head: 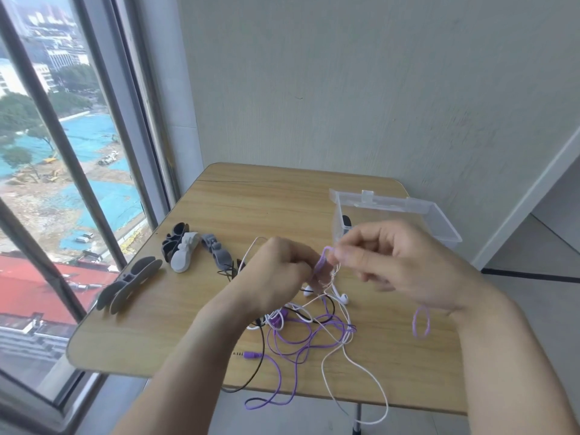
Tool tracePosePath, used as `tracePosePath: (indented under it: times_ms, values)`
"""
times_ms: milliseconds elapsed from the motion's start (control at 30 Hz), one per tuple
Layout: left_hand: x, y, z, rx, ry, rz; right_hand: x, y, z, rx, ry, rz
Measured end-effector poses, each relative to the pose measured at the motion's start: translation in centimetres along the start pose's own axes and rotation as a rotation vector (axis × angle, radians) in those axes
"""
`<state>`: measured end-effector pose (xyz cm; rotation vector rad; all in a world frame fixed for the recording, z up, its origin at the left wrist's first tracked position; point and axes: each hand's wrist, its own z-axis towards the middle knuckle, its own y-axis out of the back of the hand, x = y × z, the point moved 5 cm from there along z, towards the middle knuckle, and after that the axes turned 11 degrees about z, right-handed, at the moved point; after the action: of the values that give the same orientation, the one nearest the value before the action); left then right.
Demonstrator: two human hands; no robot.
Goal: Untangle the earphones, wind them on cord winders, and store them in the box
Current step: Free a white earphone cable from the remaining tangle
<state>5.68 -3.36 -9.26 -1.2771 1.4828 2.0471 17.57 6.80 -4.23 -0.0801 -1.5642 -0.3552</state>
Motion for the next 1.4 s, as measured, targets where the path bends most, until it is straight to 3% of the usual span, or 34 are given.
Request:
tracePosePath:
  times_ms: [100, 267, 400, 533, 633, 700, 800, 933, 1033, 1233, 1400]
  values:
    - [-0.7, -0.5, -0.3, 0.138, 0.009, -0.07, 0.2, 2.1, 0.0, -0.202, 0.089, -0.072]
    - [-1.1, 0.3, -0.2, 0.092, -0.028, -0.563, -0.8, 4.4, -0.1, -0.434, 0.117, -0.219]
    - [-0.7, 1.6, 0.1, -0.114, 0.001, -0.938, -1.9, 3.9, 0.3, -0.335, 0.05, -0.286]
    - [0.7, 2.6, 0.4, -0.288, 0.065, -1.111, -2.6, 2.4, 0.6, -0.187, -0.082, -0.354]
    - [1.2, 2.9, 0.6, -0.383, 0.08, -1.024, -2.9, 1.0, 0.9, -0.078, -0.127, -0.376]
    - [1.3, 2.8, 0.7, -0.418, 0.087, -0.814, -2.9, 0.0, 1.0, 0.015, -0.138, -0.371]
    - [0.8, 1.4, 0.6, -0.324, 0.073, -0.451, -2.2, -1.0, 1.0, 0.091, -0.105, -0.31]
    - [0.0, 0.3, 0.2, -0.15, 0.002, -0.196, -0.6, -0.1, 0.7, -0.052, 0.0, -0.117]
    - [-0.9, 0.1, -0.1, -0.058, -0.016, -0.239, 0.0, 1.3, 0.4, -0.197, 0.047, -0.073]
    - [-0.7, 1.6, 0.1, -0.137, 0.07, -0.688, -0.5, 3.4, -0.1, -0.386, 0.032, -0.143]
    - [-0.9, 1.1, 0.0, -0.112, 0.085, -1.295, -1.1, 2.9, 0.2, -0.328, -0.025, -0.314]
